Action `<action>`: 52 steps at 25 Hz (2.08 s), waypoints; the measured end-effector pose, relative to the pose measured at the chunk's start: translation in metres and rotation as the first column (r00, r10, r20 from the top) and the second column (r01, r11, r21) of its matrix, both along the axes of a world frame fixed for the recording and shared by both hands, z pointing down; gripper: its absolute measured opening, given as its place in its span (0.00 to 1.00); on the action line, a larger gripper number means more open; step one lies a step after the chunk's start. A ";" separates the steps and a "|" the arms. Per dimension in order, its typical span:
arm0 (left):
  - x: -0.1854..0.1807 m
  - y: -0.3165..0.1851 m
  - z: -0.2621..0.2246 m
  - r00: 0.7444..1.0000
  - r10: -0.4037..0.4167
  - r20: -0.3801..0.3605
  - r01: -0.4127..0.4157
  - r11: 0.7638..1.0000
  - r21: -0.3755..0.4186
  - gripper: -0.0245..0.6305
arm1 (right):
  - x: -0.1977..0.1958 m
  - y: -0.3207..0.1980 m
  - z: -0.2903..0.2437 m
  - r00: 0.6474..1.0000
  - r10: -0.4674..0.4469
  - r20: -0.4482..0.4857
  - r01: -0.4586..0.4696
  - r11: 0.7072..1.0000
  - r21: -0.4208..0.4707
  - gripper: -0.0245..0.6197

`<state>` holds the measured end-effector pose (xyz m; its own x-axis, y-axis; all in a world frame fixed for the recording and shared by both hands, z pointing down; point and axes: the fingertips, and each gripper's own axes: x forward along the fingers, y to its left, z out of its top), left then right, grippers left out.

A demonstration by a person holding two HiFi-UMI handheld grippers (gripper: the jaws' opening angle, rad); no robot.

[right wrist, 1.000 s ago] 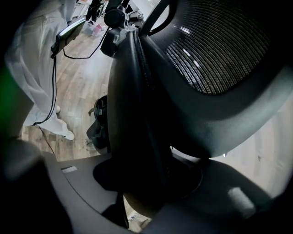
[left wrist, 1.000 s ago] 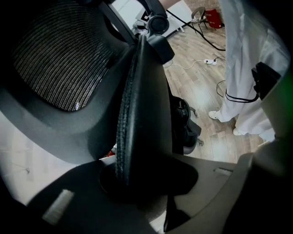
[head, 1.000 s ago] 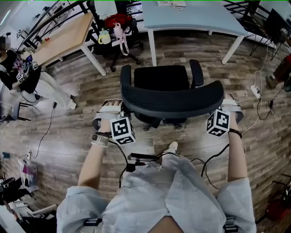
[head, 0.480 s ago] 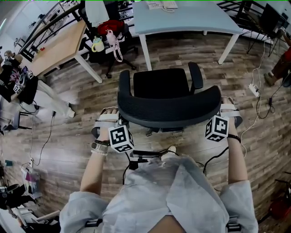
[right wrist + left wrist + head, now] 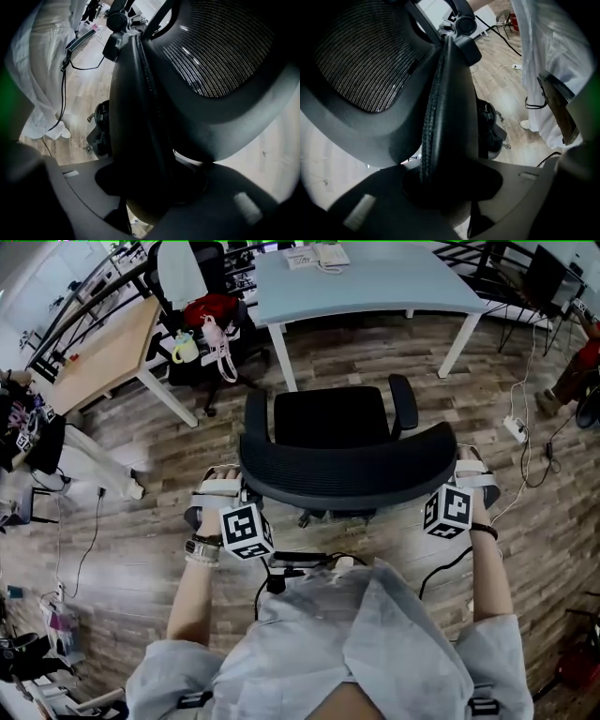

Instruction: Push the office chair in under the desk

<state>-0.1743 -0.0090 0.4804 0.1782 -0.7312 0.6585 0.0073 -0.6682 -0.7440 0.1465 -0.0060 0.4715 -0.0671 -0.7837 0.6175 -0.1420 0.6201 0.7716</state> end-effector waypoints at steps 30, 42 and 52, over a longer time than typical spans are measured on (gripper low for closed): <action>0.108 -0.145 0.005 0.992 0.122 0.013 -0.122 0.992 -0.016 0.20 | 0.108 -0.112 -0.002 0.992 0.126 0.015 -0.126 0.992 0.021 0.36; 0.146 -0.215 0.004 0.991 0.132 0.011 -0.132 0.991 -0.024 0.20 | 0.144 -0.182 -0.004 0.991 0.131 0.019 -0.132 0.991 0.019 0.36; 0.173 -0.290 0.000 0.990 0.139 0.014 -0.139 0.990 -0.013 0.20 | 0.171 -0.257 -0.005 0.991 0.131 0.017 -0.131 0.991 0.018 0.36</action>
